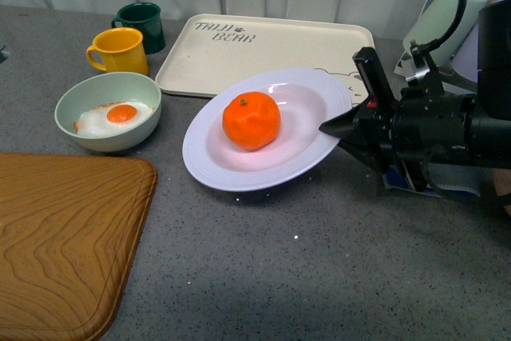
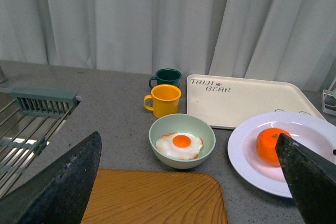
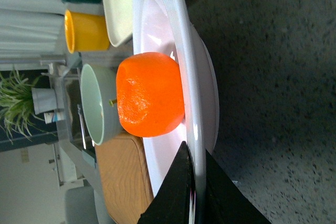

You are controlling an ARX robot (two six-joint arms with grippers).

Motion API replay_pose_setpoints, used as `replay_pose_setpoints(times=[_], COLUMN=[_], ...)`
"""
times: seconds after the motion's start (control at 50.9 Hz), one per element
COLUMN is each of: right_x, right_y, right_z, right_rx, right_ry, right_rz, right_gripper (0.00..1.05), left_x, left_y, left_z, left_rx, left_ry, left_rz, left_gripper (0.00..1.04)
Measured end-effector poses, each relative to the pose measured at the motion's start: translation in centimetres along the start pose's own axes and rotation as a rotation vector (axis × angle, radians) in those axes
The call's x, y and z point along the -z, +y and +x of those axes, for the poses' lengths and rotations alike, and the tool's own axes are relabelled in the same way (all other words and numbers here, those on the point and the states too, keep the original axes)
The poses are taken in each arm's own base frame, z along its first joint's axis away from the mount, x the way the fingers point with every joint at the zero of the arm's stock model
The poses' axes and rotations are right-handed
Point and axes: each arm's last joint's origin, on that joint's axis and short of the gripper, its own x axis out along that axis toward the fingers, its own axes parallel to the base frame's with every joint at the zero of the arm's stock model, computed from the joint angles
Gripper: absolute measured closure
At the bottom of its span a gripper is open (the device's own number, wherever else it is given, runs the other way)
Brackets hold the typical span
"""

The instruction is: Place orange and plate with both arms

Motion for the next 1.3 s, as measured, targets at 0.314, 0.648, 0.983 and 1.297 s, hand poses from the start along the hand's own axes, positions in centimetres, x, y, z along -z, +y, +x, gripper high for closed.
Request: replay_pose_setpoints(times=[0.314, 0.648, 0.983, 1.297], right_x=[-2.7, -6.0, -10.6, -11.8], right_y=[2.3, 3.2, 4.2, 3.9], right_z=[0.9, 4.5, 9.8, 11.4], right_rx=[-0.095, -0.119, -0.108, -0.043], right_ry=[-0.049, -0.066, -0.087, -0.091], right_rz=[-0.002, 0.038, 0.081, 0.082], right_gripper=[1.04, 1.04, 1.04, 1.04], left_x=[0.0, 0.0, 0.0, 0.0], left_y=[0.0, 0.0, 0.0, 0.0], left_z=[0.0, 0.0, 0.0, 0.0], left_rx=[0.0, 0.0, 0.0, 0.0], left_ry=[0.0, 0.0, 0.0, 0.0], left_rz=[0.0, 0.0, 0.0, 0.0], left_gripper=[0.07, 0.07, 0.07, 0.07])
